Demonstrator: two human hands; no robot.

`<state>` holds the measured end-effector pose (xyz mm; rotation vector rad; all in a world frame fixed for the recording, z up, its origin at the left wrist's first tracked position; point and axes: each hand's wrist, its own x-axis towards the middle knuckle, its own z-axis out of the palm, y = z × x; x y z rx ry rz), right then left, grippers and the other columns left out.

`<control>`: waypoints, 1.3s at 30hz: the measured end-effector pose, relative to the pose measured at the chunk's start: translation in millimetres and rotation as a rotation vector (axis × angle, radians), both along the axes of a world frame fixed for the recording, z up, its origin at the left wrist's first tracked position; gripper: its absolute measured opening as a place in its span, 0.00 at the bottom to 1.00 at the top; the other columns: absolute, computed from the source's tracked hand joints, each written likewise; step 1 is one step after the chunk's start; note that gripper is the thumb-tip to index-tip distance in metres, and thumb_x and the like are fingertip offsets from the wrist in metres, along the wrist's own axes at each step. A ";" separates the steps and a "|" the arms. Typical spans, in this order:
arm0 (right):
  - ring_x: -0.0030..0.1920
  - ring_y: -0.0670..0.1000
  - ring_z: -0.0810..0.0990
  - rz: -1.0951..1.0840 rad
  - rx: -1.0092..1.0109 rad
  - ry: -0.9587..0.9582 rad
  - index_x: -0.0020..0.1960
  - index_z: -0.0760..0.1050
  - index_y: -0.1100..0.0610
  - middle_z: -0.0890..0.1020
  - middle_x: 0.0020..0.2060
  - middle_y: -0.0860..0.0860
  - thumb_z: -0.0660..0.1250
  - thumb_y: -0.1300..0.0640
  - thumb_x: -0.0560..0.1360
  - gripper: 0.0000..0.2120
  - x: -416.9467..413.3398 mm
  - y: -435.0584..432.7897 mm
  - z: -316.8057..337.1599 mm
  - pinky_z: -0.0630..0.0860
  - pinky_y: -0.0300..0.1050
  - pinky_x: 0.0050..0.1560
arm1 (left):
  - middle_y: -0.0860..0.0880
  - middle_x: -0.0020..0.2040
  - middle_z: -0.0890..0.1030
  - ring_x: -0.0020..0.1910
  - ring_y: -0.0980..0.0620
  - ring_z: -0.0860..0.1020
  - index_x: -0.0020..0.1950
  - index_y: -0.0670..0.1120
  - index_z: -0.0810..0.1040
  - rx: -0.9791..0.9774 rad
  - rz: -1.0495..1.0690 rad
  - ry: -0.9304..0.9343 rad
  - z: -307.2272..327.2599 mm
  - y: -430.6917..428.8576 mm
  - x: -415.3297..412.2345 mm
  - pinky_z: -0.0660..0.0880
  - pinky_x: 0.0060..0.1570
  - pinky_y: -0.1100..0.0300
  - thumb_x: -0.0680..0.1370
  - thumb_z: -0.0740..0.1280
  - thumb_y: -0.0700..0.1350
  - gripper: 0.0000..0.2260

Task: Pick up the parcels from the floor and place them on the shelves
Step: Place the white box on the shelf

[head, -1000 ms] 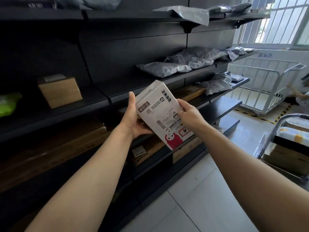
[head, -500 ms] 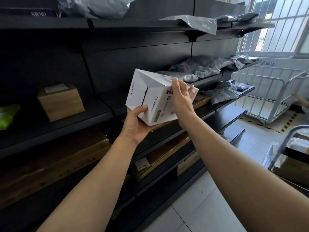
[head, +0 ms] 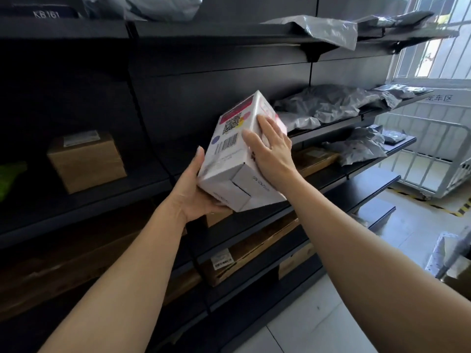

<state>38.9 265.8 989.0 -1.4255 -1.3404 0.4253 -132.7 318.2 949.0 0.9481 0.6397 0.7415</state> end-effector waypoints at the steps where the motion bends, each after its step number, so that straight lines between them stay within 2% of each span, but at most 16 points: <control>1: 0.77 0.55 0.50 0.008 -0.023 -0.060 0.76 0.63 0.39 0.57 0.78 0.45 0.56 0.32 0.71 0.34 2.5 2.3 5.2 0.48 0.62 0.76 | 0.44 0.61 0.82 0.58 0.41 0.80 0.66 0.52 0.78 -0.015 0.028 -0.016 0.0 -0.6 6.0 0.77 0.55 0.36 0.70 0.64 0.68 0.30; 5: 0.77 0.59 0.48 0.075 -0.083 -0.067 0.73 0.67 0.36 0.53 0.78 0.46 0.56 0.40 0.80 0.22 20.5 19.1 23.9 0.45 0.64 0.76 | 0.47 0.49 0.85 0.44 0.48 0.84 0.58 0.51 0.80 0.006 0.185 -0.069 -1.6 2.3 36.0 0.81 0.47 0.46 0.70 0.68 0.58 0.19; 8: 0.79 0.62 0.48 0.122 -0.167 -0.032 0.78 0.55 0.38 0.44 0.80 0.47 0.60 0.37 0.77 0.32 39.1 29.8 32.6 0.53 0.65 0.75 | 0.47 0.50 0.85 0.49 0.47 0.83 0.57 0.52 0.80 0.056 0.271 -0.090 0.6 7.6 53.3 0.80 0.51 0.43 0.68 0.69 0.59 0.21; 9: 0.78 0.62 0.55 0.114 -0.207 0.000 0.80 0.51 0.41 0.46 0.81 0.51 0.63 0.35 0.75 0.39 45.8 32.6 35.2 0.61 0.62 0.73 | 0.47 0.51 0.84 0.51 0.46 0.82 0.58 0.52 0.79 0.069 0.291 -0.110 2.9 7.2 56.8 0.79 0.53 0.41 0.68 0.69 0.59 0.21; 11: 0.65 0.56 0.76 0.111 -0.268 0.107 0.79 0.56 0.53 0.68 0.74 0.56 0.67 0.35 0.73 0.43 56.5 38.0 40.0 0.78 0.50 0.56 | 0.47 0.50 0.85 0.51 0.46 0.83 0.59 0.53 0.79 0.096 0.321 -0.119 7.9 8.2 58.7 0.79 0.54 0.40 0.71 0.67 0.60 0.20; 12: 0.55 0.51 0.81 0.148 -0.284 0.156 0.75 0.65 0.57 0.78 0.66 0.54 0.68 0.37 0.73 0.38 60.7 42.2 42.2 0.80 0.45 0.46 | 0.47 0.50 0.85 0.51 0.46 0.83 0.60 0.53 0.79 0.104 0.354 -0.107 10.9 10.4 58.5 0.79 0.53 0.40 0.73 0.66 0.61 0.20; 14: 0.45 0.48 0.85 0.204 -0.260 0.218 0.63 0.76 0.56 0.85 0.53 0.50 0.70 0.44 0.75 0.22 65.0 51.9 42.8 0.81 0.41 0.38 | 0.46 0.54 0.84 0.53 0.45 0.83 0.66 0.53 0.76 0.098 0.433 -0.052 17.4 15.0 54.7 0.80 0.52 0.41 0.76 0.64 0.61 0.21; 17: 0.42 0.46 0.84 0.288 -0.229 0.268 0.56 0.76 0.52 0.85 0.45 0.47 0.68 0.51 0.78 0.09 63.4 66.1 47.8 0.80 0.40 0.36 | 0.47 0.60 0.78 0.58 0.44 0.79 0.76 0.54 0.60 0.163 0.696 0.128 27.2 28.0 50.7 0.79 0.53 0.41 0.81 0.61 0.54 0.24; 19: 0.44 0.46 0.82 0.330 -0.218 0.310 0.59 0.73 0.53 0.83 0.47 0.47 0.65 0.52 0.79 0.10 57.4 79.3 52.7 0.79 0.43 0.39 | 0.48 0.58 0.79 0.55 0.47 0.80 0.73 0.52 0.66 0.269 0.782 0.247 38.2 34.4 51.1 0.81 0.50 0.47 0.82 0.58 0.52 0.18; 21: 0.49 0.50 0.82 0.343 -0.197 0.375 0.65 0.73 0.57 0.83 0.51 0.51 0.64 0.51 0.79 0.17 50.2 93.3 56.7 0.81 0.52 0.52 | 0.49 0.53 0.83 0.50 0.50 0.81 0.60 0.50 0.79 0.293 0.776 0.244 50.9 41.1 51.3 0.81 0.48 0.53 0.82 0.56 0.56 0.17; 23: 0.54 0.53 0.81 0.340 -0.188 0.389 0.69 0.71 0.57 0.82 0.54 0.53 0.63 0.48 0.79 0.21 45.1 108.6 59.0 0.78 0.56 0.61 | 0.48 0.56 0.83 0.56 0.48 0.80 0.57 0.53 0.81 0.323 0.729 0.275 61.2 52.3 47.8 0.76 0.61 0.50 0.79 0.52 0.65 0.24; 26: 0.56 0.54 0.82 0.369 -0.183 0.444 0.65 0.73 0.54 0.83 0.55 0.53 0.63 0.47 0.79 0.18 39.7 130.5 60.0 0.78 0.55 0.61 | 0.49 0.61 0.81 0.61 0.49 0.78 0.64 0.54 0.78 0.391 0.647 0.253 67.0 73.9 43.3 0.71 0.66 0.49 0.78 0.48 0.68 0.29; 30: 0.55 0.55 0.79 0.349 -0.196 0.458 0.49 0.77 0.50 0.81 0.50 0.51 0.62 0.47 0.77 0.08 34.8 156.6 57.0 0.75 0.51 0.56 | 0.47 0.55 0.83 0.56 0.48 0.80 0.61 0.48 0.80 0.402 0.599 0.162 69.0 100.8 47.6 0.75 0.61 0.50 0.81 0.51 0.61 0.24; 32: 0.52 0.54 0.77 0.329 -0.192 0.460 0.47 0.77 0.52 0.80 0.48 0.51 0.62 0.50 0.78 0.08 34.6 166.8 51.9 0.72 0.49 0.52 | 0.46 0.54 0.83 0.56 0.47 0.79 0.59 0.47 0.80 0.403 0.595 0.170 66.6 113.4 51.2 0.74 0.61 0.49 0.81 0.53 0.58 0.22; 35: 0.64 0.53 0.74 0.310 -0.203 0.472 0.72 0.71 0.51 0.76 0.65 0.50 0.62 0.49 0.79 0.22 35.6 186.6 41.4 0.71 0.50 0.64 | 0.45 0.49 0.82 0.54 0.45 0.78 0.53 0.46 0.80 0.364 0.624 0.166 64.5 134.3 53.3 0.73 0.60 0.47 0.80 0.56 0.55 0.17; 39: 0.73 0.54 0.67 0.366 -0.213 0.448 0.79 0.59 0.52 0.67 0.75 0.51 0.60 0.48 0.81 0.28 36.0 212.9 31.4 0.64 0.46 0.69 | 0.48 0.44 0.82 0.46 0.49 0.80 0.48 0.47 0.78 0.351 0.659 0.167 64.3 159.4 56.5 0.75 0.53 0.51 0.81 0.58 0.53 0.13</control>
